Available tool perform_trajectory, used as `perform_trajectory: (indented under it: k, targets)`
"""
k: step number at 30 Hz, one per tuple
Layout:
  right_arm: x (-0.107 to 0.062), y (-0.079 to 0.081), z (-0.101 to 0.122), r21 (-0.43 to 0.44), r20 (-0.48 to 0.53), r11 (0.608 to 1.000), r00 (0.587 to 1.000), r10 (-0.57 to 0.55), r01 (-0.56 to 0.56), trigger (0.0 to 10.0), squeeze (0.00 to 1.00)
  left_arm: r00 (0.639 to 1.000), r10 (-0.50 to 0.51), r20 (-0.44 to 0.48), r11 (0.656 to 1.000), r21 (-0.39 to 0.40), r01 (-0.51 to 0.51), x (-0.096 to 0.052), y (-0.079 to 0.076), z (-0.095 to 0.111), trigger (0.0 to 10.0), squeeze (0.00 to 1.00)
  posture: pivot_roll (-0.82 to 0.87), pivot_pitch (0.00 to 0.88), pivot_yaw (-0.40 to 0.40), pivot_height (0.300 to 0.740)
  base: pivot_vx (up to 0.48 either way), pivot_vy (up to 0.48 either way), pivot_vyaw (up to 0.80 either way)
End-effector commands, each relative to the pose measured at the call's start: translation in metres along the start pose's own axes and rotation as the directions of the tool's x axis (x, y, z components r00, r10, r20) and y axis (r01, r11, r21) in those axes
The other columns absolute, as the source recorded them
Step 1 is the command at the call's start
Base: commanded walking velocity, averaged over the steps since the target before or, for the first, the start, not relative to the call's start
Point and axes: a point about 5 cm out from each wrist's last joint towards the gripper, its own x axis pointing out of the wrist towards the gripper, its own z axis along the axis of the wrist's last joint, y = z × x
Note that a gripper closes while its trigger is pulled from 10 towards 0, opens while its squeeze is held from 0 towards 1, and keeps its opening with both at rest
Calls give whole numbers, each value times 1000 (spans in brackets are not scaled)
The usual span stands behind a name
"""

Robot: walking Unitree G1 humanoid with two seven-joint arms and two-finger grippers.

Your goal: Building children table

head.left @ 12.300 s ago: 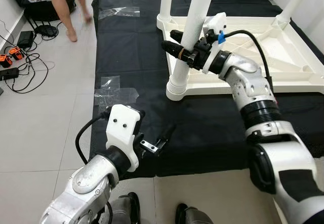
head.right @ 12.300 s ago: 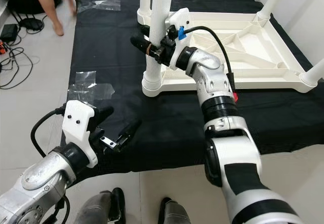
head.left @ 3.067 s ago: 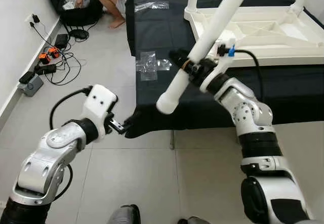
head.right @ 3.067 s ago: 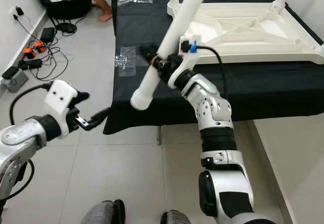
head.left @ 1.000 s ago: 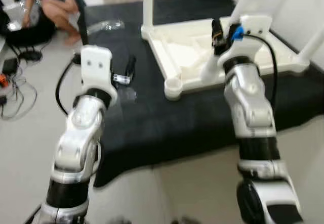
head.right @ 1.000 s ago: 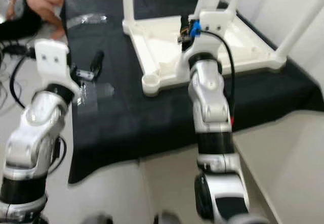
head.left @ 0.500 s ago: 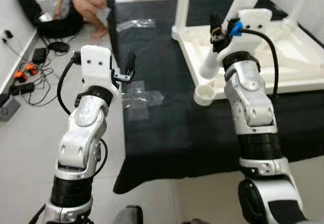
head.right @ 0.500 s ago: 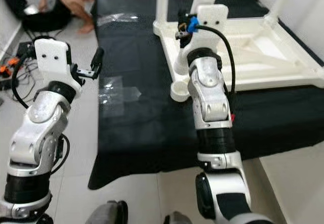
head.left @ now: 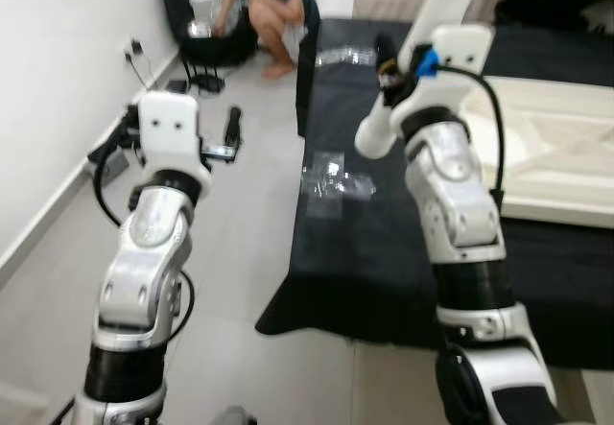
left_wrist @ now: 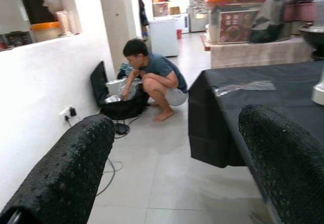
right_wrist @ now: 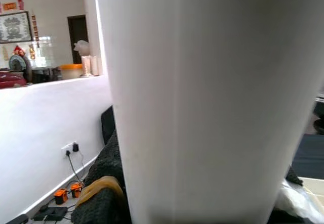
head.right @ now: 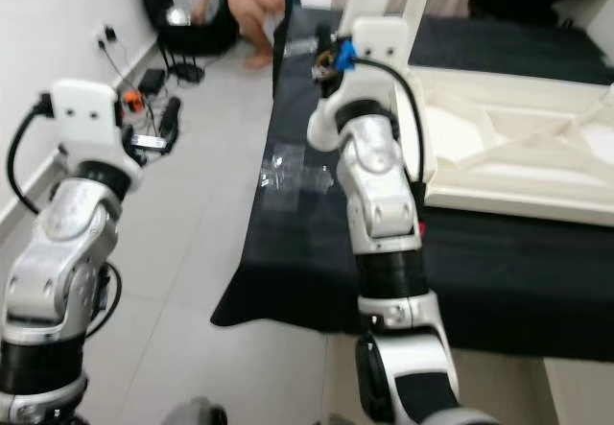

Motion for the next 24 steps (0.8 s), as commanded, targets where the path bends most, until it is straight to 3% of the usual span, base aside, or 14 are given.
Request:
perform_trajectory:
  k: [1, 15, 18, 24]
  targets:
    - [0, -3, 4, -6, 11, 1000, 1000, -13, 13, 10000, 0, 1000, -10, -1, 1000, 11, 10, 0, -1, 0, 10000, 0, 46, 111, -59, 740, 334, -341, 0]
    - [1, -4, 3, -3, 4, 1000, 1000, -17, 17, 10000, 0, 1000, 1, -5, 1000, -7, -1, 1, 1, -2, 10000, 0, 45, 124, -65, 740, 353, -319, 0]
    - [2, -5, 3, -3, 5, 1000, 1000, -19, 19, 10000, 0, 1000, 10, -8, 1000, -15, -10, 1, 1, -2, 10000, 0, 42, 127, -66, 740, 382, 0, 0]
    - [4, -6, 3, -4, 1, 1000, 1000, -27, 27, 10000, 0, 1000, 20, -24, 1000, -17, -21, 2, 3, -4, 10000, 0, 44, 146, -69, 740, 0, 0, 0]
